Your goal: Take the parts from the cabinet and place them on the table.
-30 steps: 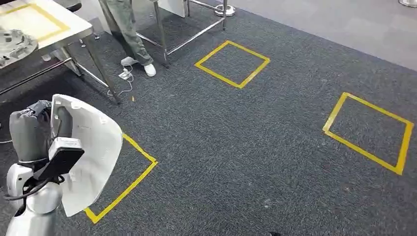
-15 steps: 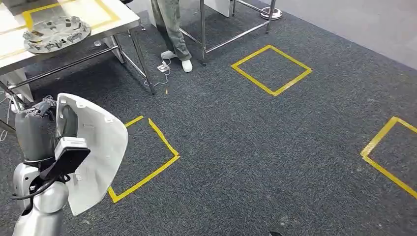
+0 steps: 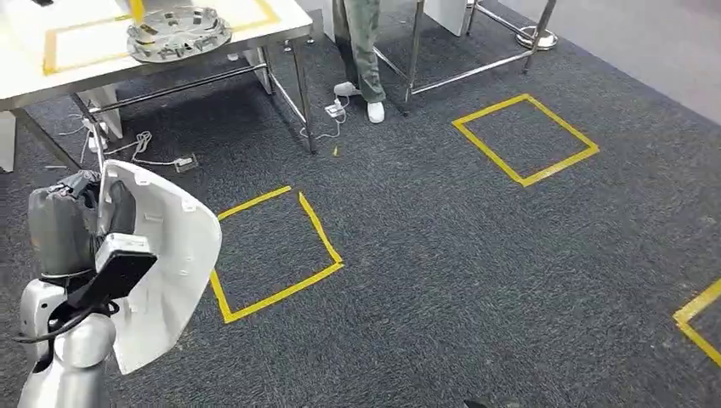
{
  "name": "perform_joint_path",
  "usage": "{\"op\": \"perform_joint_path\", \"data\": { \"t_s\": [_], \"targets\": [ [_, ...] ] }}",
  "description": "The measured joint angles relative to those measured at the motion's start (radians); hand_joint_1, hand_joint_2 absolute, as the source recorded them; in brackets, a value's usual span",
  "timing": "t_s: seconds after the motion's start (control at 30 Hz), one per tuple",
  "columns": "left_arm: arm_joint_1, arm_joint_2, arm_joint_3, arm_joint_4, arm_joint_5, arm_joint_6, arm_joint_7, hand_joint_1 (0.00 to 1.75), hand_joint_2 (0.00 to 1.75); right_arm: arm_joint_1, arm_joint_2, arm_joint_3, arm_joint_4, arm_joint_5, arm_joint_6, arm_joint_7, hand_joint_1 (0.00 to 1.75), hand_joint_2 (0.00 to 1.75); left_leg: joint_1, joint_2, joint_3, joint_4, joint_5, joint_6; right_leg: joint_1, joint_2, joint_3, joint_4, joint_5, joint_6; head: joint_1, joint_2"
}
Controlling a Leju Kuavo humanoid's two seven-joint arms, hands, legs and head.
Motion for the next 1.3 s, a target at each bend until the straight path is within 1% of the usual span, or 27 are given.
{"op": "perform_joint_path", "data": {
  "t_s": [0.03,0.07,0.13,0.17,0.2,0.27,0.3,0.33,0.43,0.47,0.5,0.53,0.57,0.6,0.63,0.67,0.7,0.73,0.8,0.83,0.87,0.9,0.93,1.03,1.13,1.23,1.3],
  "targets": [
    [-0.001,0.000,0.000,-0.002,0.020,-0.011,-0.008,1.75,1.75,0.000,0.000,0.000,0.000,0.001,0.001,-0.002,0.00,0.00,0.004,-0.008,-0.002,0.000,0.002,0.004,-0.002,0.051,-0.023,0.050,-0.030,0.004,0.001,0.000],
    [0.002,-0.003,-0.001,-0.002,0.035,-0.023,-0.018,1.75,1.75,0.001,0.000,0.000,0.000,0.002,0.002,-0.003,0.00,0.00,0.005,-0.020,-0.003,0.000,0.003,0.007,-0.003,0.073,-0.062,0.129,-0.069,0.009,0.006,0.000],
    [0.011,-0.006,-0.002,-0.004,0.046,-0.031,-0.025,1.75,1.75,0.003,0.000,0.000,0.000,0.005,0.002,-0.002,0.00,0.00,0.005,-0.049,-0.006,0.002,0.004,0.008,-0.005,0.080,-0.142,0.280,-0.123,0.014,0.006,0.000],
    [0.015,-0.006,-0.002,-0.004,0.050,-0.031,-0.025,1.75,1.75,0.004,0.000,0.000,0.000,0.006,0.002,-0.002,0.00,0.00,0.005,-0.063,-0.006,0.004,0.004,0.008,-0.006,0.081,-0.159,0.304,-0.118,0.014,0.006,0.000],
    [0.018,-0.006,-0.002,-0.005,0.049,-0.029,-0.027,1.75,1.75,0.006,0.000,0.000,0.000,0.006,0.002,-0.002,0.00,0.00,0.006,-0.079,-0.005,0.006,0.003,0.007,-0.007,0.082,-0.150,0.269,-0.079,0.014,0.006,0.000],
    [0.019,-0.006,-0.002,-0.010,0.032,-0.012,-0.029,1.75,1.75,0.005,0.000,0.000,0.000,0.007,0.002,-0.002,0.00,0.00,0.008,-0.110,-0.005,0.012,0.002,0.001,-0.011,0.097,-0.073,0.096,0.020,0.011,0.007,0.000],
    [0.019,-0.006,-0.002,-0.014,0.012,0.000,-0.028,1.75,1.75,0.004,0.000,0.000,0.000,0.007,0.002,-0.002,0.00,0.00,0.010,-0.120,-0.007,0.014,0.001,-0.004,-0.017,0.142,-0.035,0.010,0.051,0.009,0.007,0.000],
    [0.016,-0.006,-0.002,-0.016,-0.019,0.018,-0.025,1.75,1.75,0.006,0.000,0.000,0.000,0.007,0.002,-0.005,0.00,0.00,0.004,-0.130,-0.014,0.019,-0.001,-0.011,-0.017,0.181,-0.027,-0.013,0.031,0.007,0.006,0.000],
    [0.018,-0.006,-0.003,-0.023,-0.067,0.042,-0.018,1.75,1.75,0.004,0.000,0.000,0.000,0.007,0.002,-0.010,0.00,0.00,0.013,-0.168,-0.021,0.007,0.011,-0.035,-0.009,0.143,-0.028,-0.013,0.035,-0.007,0.006,0.000],
    [0.017,-0.005,-0.003,-0.027,-0.065,0.044,-0.018,1.75,1.75,0.004,0.000,0.000,0.000,0.007,0.002,-0.006,0.00,0.00,0.011,-0.179,-0.030,0.006,0.013,-0.042,-0.017,0.130,-0.019,-0.022,0.040,-0.017,0.006,0.000],
    [0.021,-0.003,-0.003,-0.031,-0.062,0.044,-0.018,1.75,1.75,0.003,0.003,0.000,0.000,0.007,0.002,-0.005,0.00,0.00,0.012,-0.157,-0.030,0.016,0.007,-0.044,-0.021,0.112,-0.015,-0.029,0.046,-0.024,0.007,0.000],
    [0.017,-0.003,-0.003,-0.032,-0.061,0.048,-0.019,1.75,1.75,0.003,0.002,0.000,0.000,0.007,0.002,-0.006,0.00,0.00,0.004,-0.085,-0.049,0.058,-0.024,-0.046,-0.019,0.106,-0.014,-0.031,0.046,-0.033,0.001,0.000],
    [0.015,-0.003,-0.003,-0.032,-0.059,0.051,-0.020,1.75,1.75,0.004,0.002,0.000,0.000,0.007,0.001,-0.009,0.00,0.00,0.004,-0.043,-0.080,0.126,-0.063,-0.050,-0.017,0.096,-0.014,-0.031,0.045,-0.035,-0.003,0.000],
    [0.016,-0.004,-0.003,-0.031,-0.057,0.053,-0.020,1.75,1.75,0.006,0.002,0.000,0.000,0.007,0.000,-0.009,0.00,0.00,0.007,-0.025,-0.119,0.212,-0.105,-0.054,-0.014,0.084,-0.014,-0.031,0.044,-0.037,-0.002,0.000],
    [0.017,-0.004,-0.003,-0.030,-0.054,0.055,-0.020,1.75,1.75,0.009,0.002,0.000,0.000,0.003,-0.003,-0.009,0.00,0.00,0.010,-0.020,-0.151,0.284,-0.134,-0.056,-0.014,0.074,-0.015,-0.030,0.043,-0.037,-0.002,0.000],
    [0.019,-0.004,-0.003,-0.028,-0.053,0.059,-0.020,1.75,1.75,0.011,0.002,0.000,0.000,-0.002,-0.006,-0.009,0.00,0.00,0.011,-0.019,-0.166,0.322,-0.139,-0.058,-0.014,0.066,-0.016,-0.030,0.043,-0.037,-0.003,0.000],
    [0.020,-0.004,-0.003,-0.027,-0.053,0.061,-0.021,1.75,1.75,0.012,0.002,-0.001,0.000,-0.004,-0.007,-0.008,0.00,0.00,0.014,-0.018,-0.153,0.302,-0.119,-0.060,-0.014,0.059,-0.015,-0.030,0.043,-0.037,-0.003,0.000],
    [0.020,-0.004,-0.003,-0.026,-0.053,0.062,-0.021,1.75,1.75,0.011,0.002,-0.001,0.000,-0.006,-0.008,-0.007,0.00,0.00,0.016,-0.017,-0.117,0.239,-0.081,-0.061,-0.015,0.054,-0.014,-0.029,0.042,-0.035,-0.003,0.000],
    [0.019,-0.004,-0.002,-0.027,-0.050,0.065,-0.022,1.75,1.75,0.009,0.002,-0.001,0.000,-0.006,-0.008,-0.007,0.00,0.00,0.017,-0.008,-0.010,0.051,-0.006,-0.058,-0.015,0.047,-0.012,-0.024,0.037,-0.028,-0.003,0.000],
    [0.019,-0.004,-0.002,-0.026,-0.044,0.068,-0.024,1.75,1.75,0.009,0.002,-0.001,0.000,-0.006,-0.008,-0.008,0.00,0.00,0.015,0.000,0.004,0.021,-0.031,-0.051,-0.013,0.045,-0.014,-0.022,0.036,-0.022,-0.003,0.000],
    [0.019,-0.004,-0.002,-0.027,-0.040,0.071,-0.027,1.75,1.75,0.008,0.002,-0.001,0.000,-0.005,-0.008,-0.011,0.00,0.00,0.010,-0.005,0.008,0.015,-0.021,-0.040,-0.007,0.045,-0.017,-0.017,0.034,-0.015,-0.001,0.000],
    [0.021,-0.004,0.000,-0.027,-0.032,0.074,-0.030,1.75,1.75,0.008,0.002,-0.001,0.000,-0.003,-0.008,-0.010,0.00,0.00,0.016,-0.009,0.007,0.012,-0.016,-0.039,-0.003,0.046,-0.017,-0.013,0.032,-0.017,0.000,0.000],
    [0.022,-0.003,0.001,-0.027,-0.026,0.076,-0.031,1.75,1.75,0.009,0.000,-0.001,0.000,-0.002,-0.007,-0.010,0.00,0.00,0.015,-0.009,0.007,0.013,-0.016,-0.040,-0.003,0.047,-0.017,-0.017,0.038,-0.037,-0.002,0.000],
    [0.022,-0.003,0.006,-0.027,-0.021,0.078,-0.034,1.75,1.75,0.009,0.000,-0.001,0.000,0.003,-0.005,-0.008,0.00,0.00,0.012,-0.011,0.007,0.014,-0.017,-0.032,-0.003,0.046,-0.011,-0.027,0.040,-0.032,-0.001,0.000],
    [0.022,-0.003,0.007,-0.027,-0.021,0.079,-0.034,1.75,1.75,0.009,0.000,0.000,0.000,0.007,-0.003,-0.008,0.00,0.00,0.010,-0.010,0.007,0.014,-0.018,-0.023,-0.005,0.047,-0.009,-0.034,0.045,-0.021,-0.001,0.000],
    [0.022,-0.002,0.008,-0.026,-0.021,0.080,-0.034,1.75,1.75,0.009,0.000,-0.001,0.000,0.007,-0.001,-0.008,0.00,0.00,0.003,-0.010,0.004,0.019,-0.021,-0.015,-0.010,0.046,-0.007,-0.041,0.048,0.006,-0.002,0.000],
    [0.022,-0.003,0.008,-0.024,-0.020,0.079,-0.034,1.75,1.75,0.009,0.000,-0.001,0.000,0.007,0.002,-0.008,0.00,0.00,0.001,-0.010,0.003,0.020,-0.021,-0.011,-0.013,0.046,-0.007,-0.041,0.049,0.014,-0.001,0.000]
  ]
}}
